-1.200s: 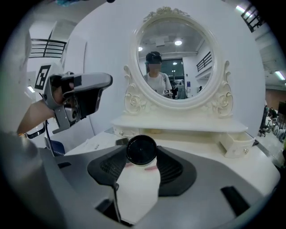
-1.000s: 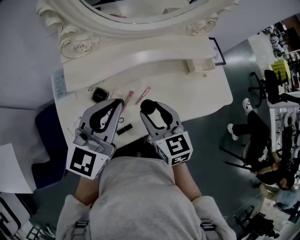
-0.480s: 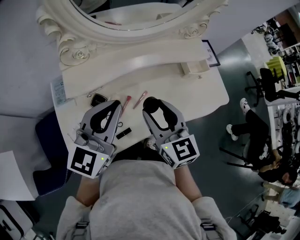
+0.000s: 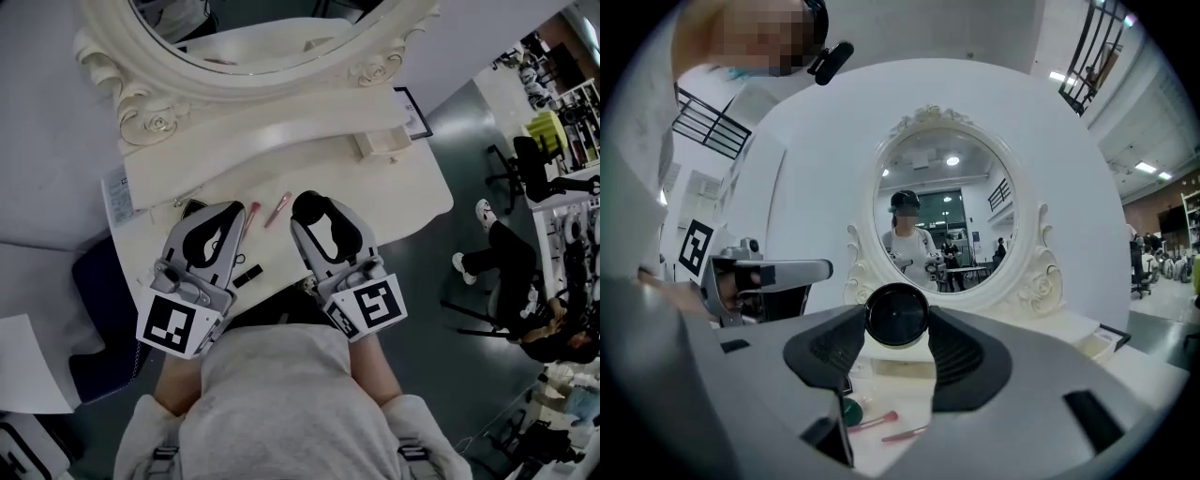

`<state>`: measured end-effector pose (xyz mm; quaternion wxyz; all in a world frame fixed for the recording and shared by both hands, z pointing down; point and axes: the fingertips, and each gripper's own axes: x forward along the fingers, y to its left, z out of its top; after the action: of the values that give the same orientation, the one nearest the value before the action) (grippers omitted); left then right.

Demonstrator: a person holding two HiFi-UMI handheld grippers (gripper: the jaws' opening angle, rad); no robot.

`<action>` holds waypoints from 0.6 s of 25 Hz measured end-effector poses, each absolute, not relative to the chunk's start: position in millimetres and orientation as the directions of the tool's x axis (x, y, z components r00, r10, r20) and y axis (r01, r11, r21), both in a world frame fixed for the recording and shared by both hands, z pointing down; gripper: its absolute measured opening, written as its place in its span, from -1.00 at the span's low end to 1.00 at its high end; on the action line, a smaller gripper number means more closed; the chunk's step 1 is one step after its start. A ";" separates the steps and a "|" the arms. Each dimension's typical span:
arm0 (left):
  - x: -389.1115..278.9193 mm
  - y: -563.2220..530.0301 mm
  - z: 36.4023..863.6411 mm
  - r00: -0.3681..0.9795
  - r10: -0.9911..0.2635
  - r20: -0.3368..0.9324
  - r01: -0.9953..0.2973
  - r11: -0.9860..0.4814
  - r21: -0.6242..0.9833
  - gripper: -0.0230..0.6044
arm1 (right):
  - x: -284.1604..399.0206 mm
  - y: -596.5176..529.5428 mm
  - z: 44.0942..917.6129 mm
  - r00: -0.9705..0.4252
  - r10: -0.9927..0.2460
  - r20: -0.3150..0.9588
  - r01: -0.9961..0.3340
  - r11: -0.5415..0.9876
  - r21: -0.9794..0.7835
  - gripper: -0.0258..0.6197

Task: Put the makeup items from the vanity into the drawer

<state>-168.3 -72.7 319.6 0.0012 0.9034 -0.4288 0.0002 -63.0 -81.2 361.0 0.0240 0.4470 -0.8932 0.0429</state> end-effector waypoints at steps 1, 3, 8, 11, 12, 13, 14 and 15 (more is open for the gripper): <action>-166.7 -73.4 318.2 0.632 -0.775 -0.002 -0.775 -0.632 0.001 -0.88 | -60.7 -82.0 358.4 -0.598 -0.798 0.072 -0.801 0.596 -0.055 -0.22; -163.9 -75.0 317.3 0.631 -0.776 0.003 -0.776 -0.631 -0.003 -0.88 | -56.4 -84.8 353.0 -0.599 -0.799 0.055 -0.801 0.596 -0.057 -0.22; -153.8 -80.9 312.0 0.620 -0.784 0.002 -0.784 -0.620 -0.018 -0.88 | -42.1 -95.5 342.1 -0.606 -0.795 0.025 -0.795 0.605 -0.054 -0.22; -145.1 -87.4 298.7 0.599 -0.799 -0.044 -0.801 -0.599 -0.024 -0.88 | -29.5 -103.5 337.1 -0.611 -0.791 0.016 -0.791 0.610 -0.049 -0.22; -142.3 -89.1 295.8 0.593 -0.804 -0.051 -0.805 -0.593 -0.025 -0.88 | -24.7 -106.3 335.6 -0.612 -0.791 0.014 -0.790 0.611 -0.048 -0.22; -139.6 -91.2 292.4 0.585 -0.808 -0.062 -0.811 -0.585 -0.025 -0.88 | -19.7 -109.3 334.2 -0.613 -0.790 0.013 -0.789 0.612 -0.047 -0.22; -136.7 -93.8 287.8 0.575 -0.814 -0.079 -0.818 -0.575 -0.023 -0.88 | -14.4 -112.3 333.0 -0.614 -0.789 0.011 -0.789 0.613 -0.046 -0.22; -133.7 -96.6 283.4 0.564 -0.820 -0.096 -0.825 -0.565 -0.021 -0.88 | -9.0 -115.4 331.8 -0.614 -0.789 0.010 -0.789 0.613 -0.044 -0.22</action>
<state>-133.7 -96.6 283.4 -0.0314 0.8838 -0.4653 -0.0375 -9.0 -115.4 331.8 -0.0053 0.4392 -0.8981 0.0221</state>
